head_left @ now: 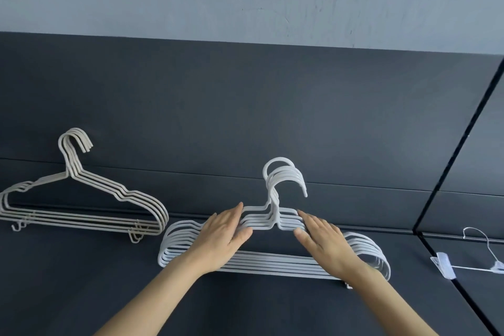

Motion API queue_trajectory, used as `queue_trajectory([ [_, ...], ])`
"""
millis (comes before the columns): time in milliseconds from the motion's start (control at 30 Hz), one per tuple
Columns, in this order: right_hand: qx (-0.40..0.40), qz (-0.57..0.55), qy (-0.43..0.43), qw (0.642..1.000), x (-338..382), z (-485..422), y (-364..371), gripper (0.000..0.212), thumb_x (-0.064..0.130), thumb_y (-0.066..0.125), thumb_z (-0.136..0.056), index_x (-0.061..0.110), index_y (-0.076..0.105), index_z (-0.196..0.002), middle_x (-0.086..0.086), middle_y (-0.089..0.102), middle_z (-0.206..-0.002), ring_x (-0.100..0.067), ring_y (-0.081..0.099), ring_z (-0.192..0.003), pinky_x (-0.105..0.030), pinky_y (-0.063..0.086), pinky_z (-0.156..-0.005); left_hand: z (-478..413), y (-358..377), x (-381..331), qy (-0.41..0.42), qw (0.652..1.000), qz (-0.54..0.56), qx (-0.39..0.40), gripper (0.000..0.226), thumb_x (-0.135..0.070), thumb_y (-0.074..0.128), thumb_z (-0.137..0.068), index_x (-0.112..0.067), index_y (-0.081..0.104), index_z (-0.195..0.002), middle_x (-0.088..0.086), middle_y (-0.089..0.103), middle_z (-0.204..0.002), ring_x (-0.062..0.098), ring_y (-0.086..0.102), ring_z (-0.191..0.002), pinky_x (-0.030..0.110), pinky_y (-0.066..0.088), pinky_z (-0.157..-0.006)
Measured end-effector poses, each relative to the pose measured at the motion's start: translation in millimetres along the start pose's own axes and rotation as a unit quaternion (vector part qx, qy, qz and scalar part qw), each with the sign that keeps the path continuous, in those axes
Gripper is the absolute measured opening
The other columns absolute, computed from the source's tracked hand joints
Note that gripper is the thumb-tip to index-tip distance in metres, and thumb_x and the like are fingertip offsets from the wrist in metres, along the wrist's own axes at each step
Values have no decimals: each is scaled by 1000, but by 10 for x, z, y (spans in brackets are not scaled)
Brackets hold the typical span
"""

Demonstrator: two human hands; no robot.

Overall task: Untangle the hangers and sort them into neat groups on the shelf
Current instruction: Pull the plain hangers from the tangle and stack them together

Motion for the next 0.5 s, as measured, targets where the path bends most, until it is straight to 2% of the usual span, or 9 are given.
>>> queue_trajectory([
  [133,-16,27,-20,999,5,17,-2,127,87,-25,-44,24,23,-142,13,36,-143,-11,32,-131,-29,22,-107,-1,-21,39,8,999,21,-25,108,-88,4,-62,-20,17,-145,-7,35,-144,10,28,-133,26,19,-110],
  [200,-19,64,-26,997,16,7,17,111,86,-9,-59,21,25,-142,10,41,-139,-15,39,-127,-32,28,-105,-12,-5,46,15,999,-6,-32,81,-70,26,-83,-19,17,-144,-6,35,-144,10,29,-133,27,21,-111],
  [233,-37,86,-28,995,20,-4,39,89,75,8,-74,19,30,-139,7,49,-132,-18,47,-120,-34,35,-100,-12,0,38,19,999,-27,-38,68,-55,35,-90,-18,15,-145,-5,32,-145,12,28,-134,27,21,-112],
  [267,-70,111,-36,991,9,-17,65,65,56,28,-81,17,38,-132,5,59,-118,-19,58,-107,-35,45,-90,-12,9,34,20,998,-46,-43,62,-43,38,-94,-17,15,-145,-3,31,-146,13,27,-134,28,21,-113],
  [300,-92,112,-37,989,20,-19,74,51,42,43,-77,17,45,-121,5,66,-99,-19,66,-89,-34,52,-74,-12,11,27,18,997,-59,-46,58,-37,38,-95,-16,15,-144,-1,31,-146,14,28,-134,28,21,-113],
  [333,-111,104,-42,987,27,-27,90,42,36,50,-73,18,49,-111,7,67,-84,-16,67,-73,-30,54,-61,-20,8,22,15,996,-68,-49,55,-33,37,-96,-15,16,-144,0,32,-145,15,30,-132,28,22,-112],
  [367,-113,97,-39,988,29,-23,97,36,36,49,-74,18,52,-106,9,66,-77,-14,67,-66,-28,53,-54,-22,5,19,15,996,-74,-51,53,-31,37,-97,-14,17,-143,1,33,-144,15,31,-131,28,24,-111],
  [400,-112,98,-38,988,7,-10,108,37,40,43,-78,18,55,-105,10,66,-76,-14,66,-66,-27,52,-55,-21,0,13,16,996,-77,-52,52,-31,36,-97,-14,19,-143,1,34,-143,16,32,-129,28,25,-110],
  [500,-77,60,-36,995,-28,17,90,73,63,17,-77,18,53,-122,7,64,-98,-18,61,-93,-31,44,-77,0,-4,32,11,997,-64,-39,50,-32,37,-96,-15,23,-141,-1,37,-137,14,34,-125,27,27,-108],
])
Point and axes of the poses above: each hand's wrist, its own z-axis away from the middle knuckle, its own y-axis out of the palm, x = y × z, the point moved 2 cm from there along -z, towards the middle knuckle
